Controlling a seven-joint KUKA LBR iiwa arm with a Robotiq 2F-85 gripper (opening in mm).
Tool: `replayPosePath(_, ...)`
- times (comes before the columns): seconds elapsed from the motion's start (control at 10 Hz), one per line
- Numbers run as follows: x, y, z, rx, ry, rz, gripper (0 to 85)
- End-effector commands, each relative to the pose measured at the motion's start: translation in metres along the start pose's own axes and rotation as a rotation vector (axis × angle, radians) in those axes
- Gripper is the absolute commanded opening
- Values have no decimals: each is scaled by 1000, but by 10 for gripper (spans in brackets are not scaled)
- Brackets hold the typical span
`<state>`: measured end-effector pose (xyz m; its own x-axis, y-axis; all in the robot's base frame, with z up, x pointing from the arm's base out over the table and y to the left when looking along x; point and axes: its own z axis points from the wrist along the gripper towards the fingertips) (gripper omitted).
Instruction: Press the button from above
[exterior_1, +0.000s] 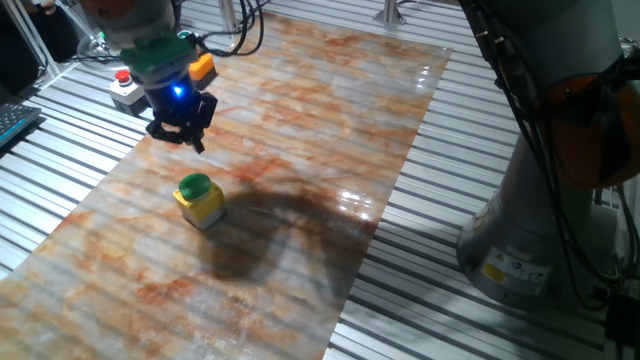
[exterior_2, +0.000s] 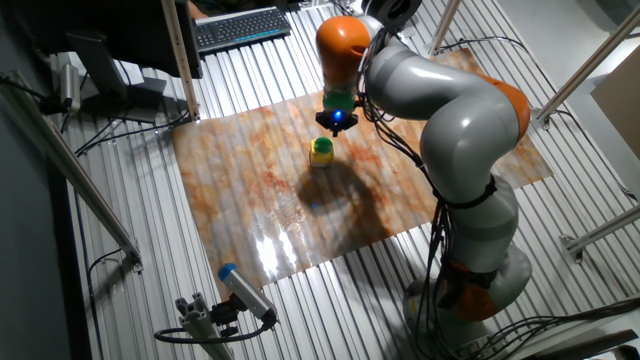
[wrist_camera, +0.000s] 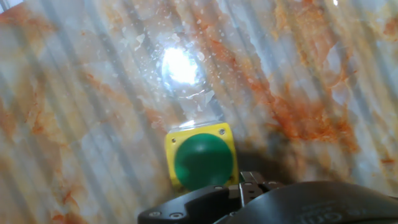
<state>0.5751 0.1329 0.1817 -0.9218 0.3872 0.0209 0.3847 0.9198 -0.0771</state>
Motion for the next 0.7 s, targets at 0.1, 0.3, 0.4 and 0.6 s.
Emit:
replayPosePath(0.1,-3,-2,-2,3,1,-4,0)
replayPosePath(0.3,-4,-3,-3,8,0,-4,0)
replayPosePath(0.4,-4,-3,-3,9,0,-2,0)
replayPosePath(0.6,-4,-3,-3,8,2,-1,0)
